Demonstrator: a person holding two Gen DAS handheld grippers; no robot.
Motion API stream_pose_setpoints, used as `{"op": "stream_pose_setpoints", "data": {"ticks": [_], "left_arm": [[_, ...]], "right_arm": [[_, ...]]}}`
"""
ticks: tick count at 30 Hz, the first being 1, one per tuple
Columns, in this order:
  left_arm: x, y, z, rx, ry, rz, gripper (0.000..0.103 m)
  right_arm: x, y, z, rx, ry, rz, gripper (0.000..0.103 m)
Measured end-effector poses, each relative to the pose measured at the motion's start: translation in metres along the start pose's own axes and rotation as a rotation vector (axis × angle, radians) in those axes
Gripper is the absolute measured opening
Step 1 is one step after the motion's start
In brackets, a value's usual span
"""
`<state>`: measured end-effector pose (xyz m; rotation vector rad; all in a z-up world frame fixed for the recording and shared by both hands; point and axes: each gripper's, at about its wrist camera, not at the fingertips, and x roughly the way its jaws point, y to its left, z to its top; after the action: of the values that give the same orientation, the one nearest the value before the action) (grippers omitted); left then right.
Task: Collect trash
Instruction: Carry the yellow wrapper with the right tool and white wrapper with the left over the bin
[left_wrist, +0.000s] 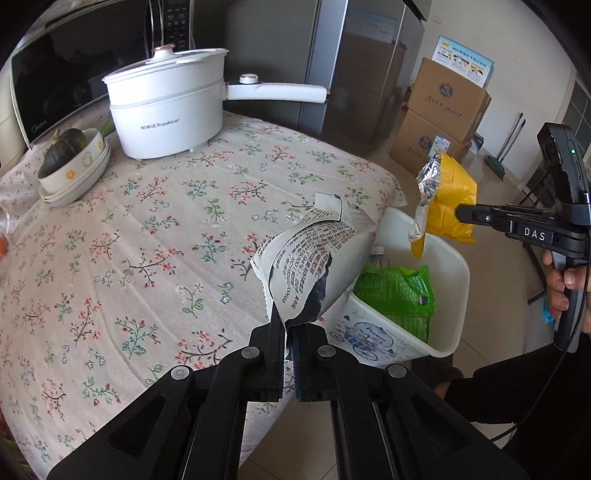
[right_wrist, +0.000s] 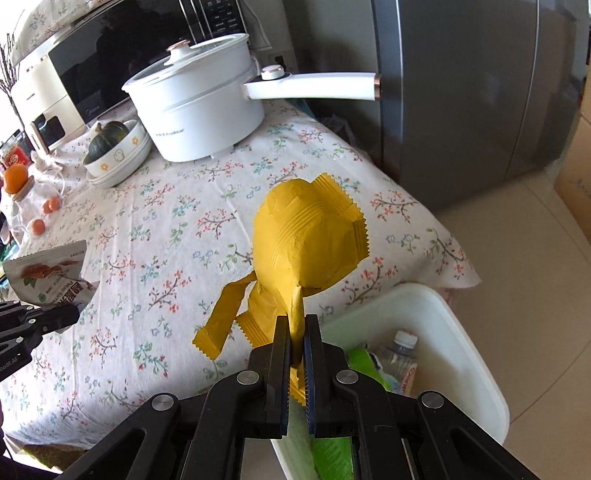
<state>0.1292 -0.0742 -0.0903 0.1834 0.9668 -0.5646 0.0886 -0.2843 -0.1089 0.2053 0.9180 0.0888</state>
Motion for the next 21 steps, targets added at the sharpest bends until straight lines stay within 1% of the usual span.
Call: {"op": "stream_pose_setpoints", "data": {"ticks": [5, 11, 21], "left_arm": [[0.006, -0.019, -0.012, 0.021, 0.011, -0.033, 0.003], [0.016, -0.039, -0.021, 0.037, 0.042, -0.074, 0.003], [0.025, -0.058, -0.024, 0.057, 0.058, -0.088, 0.003]], "right_arm": [[-0.003, -0.013, -0.021, -0.002, 0.031, -0.045, 0.005], [-0.001, -0.034, -0.047, 0.037, 0.094, -0.069, 0.005], [0.016, -0.051, -0.073, 0.049, 0.212, -0.118, 0.006]]}}
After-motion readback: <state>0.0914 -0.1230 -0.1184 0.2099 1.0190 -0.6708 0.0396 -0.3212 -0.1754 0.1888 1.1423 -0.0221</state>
